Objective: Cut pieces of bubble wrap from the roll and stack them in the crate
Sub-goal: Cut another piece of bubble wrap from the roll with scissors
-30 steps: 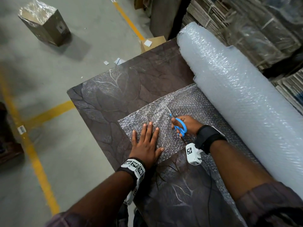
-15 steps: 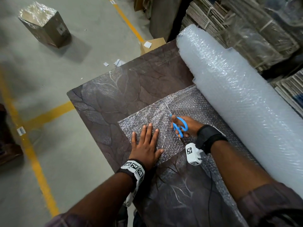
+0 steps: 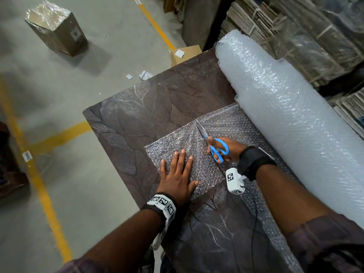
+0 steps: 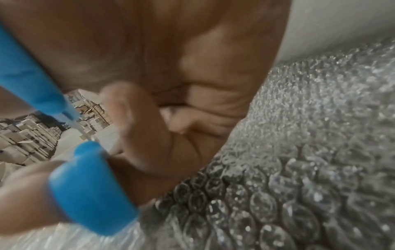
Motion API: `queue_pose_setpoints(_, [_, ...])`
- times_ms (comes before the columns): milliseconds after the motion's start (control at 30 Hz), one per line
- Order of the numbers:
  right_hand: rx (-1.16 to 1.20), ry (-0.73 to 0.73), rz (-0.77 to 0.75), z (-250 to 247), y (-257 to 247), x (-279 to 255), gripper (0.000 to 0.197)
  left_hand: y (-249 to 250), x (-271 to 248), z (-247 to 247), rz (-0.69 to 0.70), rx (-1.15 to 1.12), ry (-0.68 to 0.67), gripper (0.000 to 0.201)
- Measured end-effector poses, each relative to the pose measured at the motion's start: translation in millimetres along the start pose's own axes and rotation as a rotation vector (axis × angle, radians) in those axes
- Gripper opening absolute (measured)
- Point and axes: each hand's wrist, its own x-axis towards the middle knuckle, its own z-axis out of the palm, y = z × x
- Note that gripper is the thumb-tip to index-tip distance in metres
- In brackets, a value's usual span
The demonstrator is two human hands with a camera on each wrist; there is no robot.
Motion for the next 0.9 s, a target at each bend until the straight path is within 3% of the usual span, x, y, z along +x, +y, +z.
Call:
queue_pose_setpoints(200, [-0.062, -0.026, -0.007, -6, 9, -7, 0.103, -1, 0, 0, 0.007, -0.005, 0.003, 0.078])
queue_pose_setpoints(533, [0.05, 0.023, -0.025, 2, -2, 7, 0.099, -4, -4, 3, 0.011, 0.013, 0.018, 0.078])
queue_pose_setpoints(800, [0.128, 0.065, -0.042, 7, -3, 20, 0.092, -3, -3, 2, 0.007, 0.002, 0.017, 0.078])
queue_pose_setpoints(900, [0.131, 0.051, -0.071, 8, -5, 20, 0.081, -3, -4, 2, 0.005, 0.003, 0.016, 0.078])
